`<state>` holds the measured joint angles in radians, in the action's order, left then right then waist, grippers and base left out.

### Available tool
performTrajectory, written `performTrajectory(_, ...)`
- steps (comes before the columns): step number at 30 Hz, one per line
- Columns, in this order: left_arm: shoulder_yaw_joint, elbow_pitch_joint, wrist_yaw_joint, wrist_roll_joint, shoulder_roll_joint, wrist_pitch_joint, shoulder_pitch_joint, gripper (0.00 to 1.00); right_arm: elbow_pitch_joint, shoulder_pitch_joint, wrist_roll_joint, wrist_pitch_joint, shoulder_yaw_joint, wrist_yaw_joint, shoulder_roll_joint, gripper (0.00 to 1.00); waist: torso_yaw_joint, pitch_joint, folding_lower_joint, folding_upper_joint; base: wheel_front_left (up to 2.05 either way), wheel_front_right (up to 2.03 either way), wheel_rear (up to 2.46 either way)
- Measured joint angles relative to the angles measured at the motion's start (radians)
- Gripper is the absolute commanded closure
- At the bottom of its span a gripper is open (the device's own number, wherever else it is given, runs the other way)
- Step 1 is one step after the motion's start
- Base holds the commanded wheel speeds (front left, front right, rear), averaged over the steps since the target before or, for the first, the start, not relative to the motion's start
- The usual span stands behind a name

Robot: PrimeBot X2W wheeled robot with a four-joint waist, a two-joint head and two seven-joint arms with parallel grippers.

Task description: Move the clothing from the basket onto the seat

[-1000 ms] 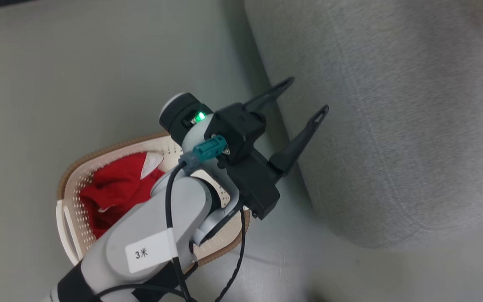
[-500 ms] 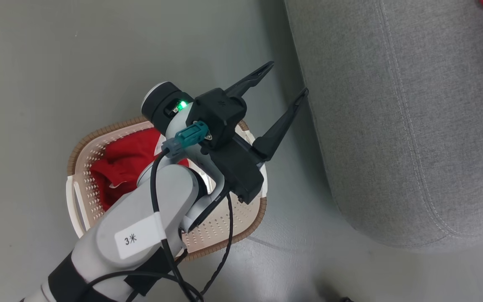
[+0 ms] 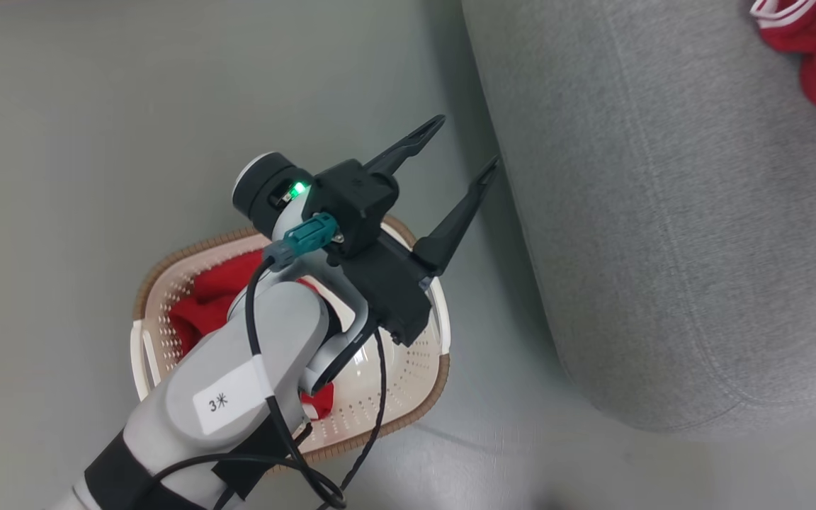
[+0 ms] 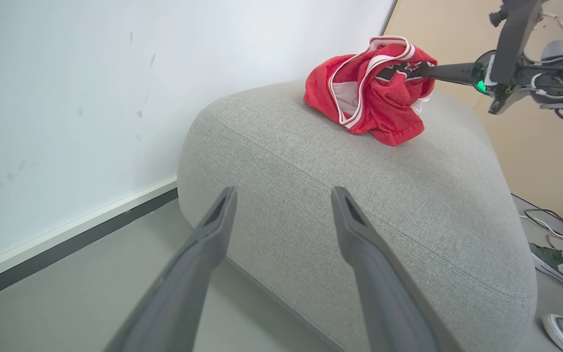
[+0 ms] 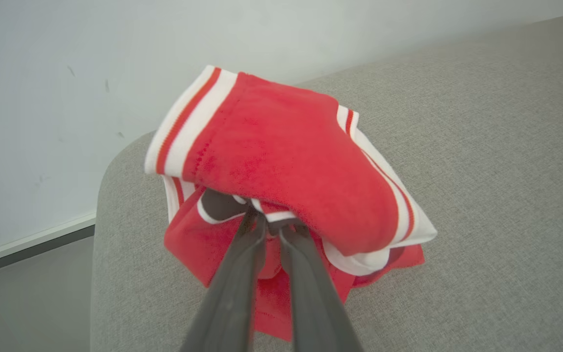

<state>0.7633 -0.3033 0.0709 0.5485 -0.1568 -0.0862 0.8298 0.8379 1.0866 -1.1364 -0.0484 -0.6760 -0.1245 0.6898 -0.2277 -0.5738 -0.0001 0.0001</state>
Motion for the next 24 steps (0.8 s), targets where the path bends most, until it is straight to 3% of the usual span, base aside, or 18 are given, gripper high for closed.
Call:
performTrajectory(13, -0.031, -0.067, 0.01, 0.024, -0.022, -0.081, -0.07, 0.0, -0.044, -0.052, -0.018, 0.028, -0.1, 0.0, 0.005, 0.0, -0.015, 0.134, -0.0001, -0.0001, 0.0, 0.0, 0.0)
performTrajectory(24, -0.072, -0.086, 0.009, 0.072, -0.04, -0.128, -0.167, 0.0, -0.204, -0.136, -0.026, -0.099, -0.147, 0.0, 0.058, 0.0, -0.025, 0.283, -0.0002, -0.0002, 0.0, 0.0, 0.0)
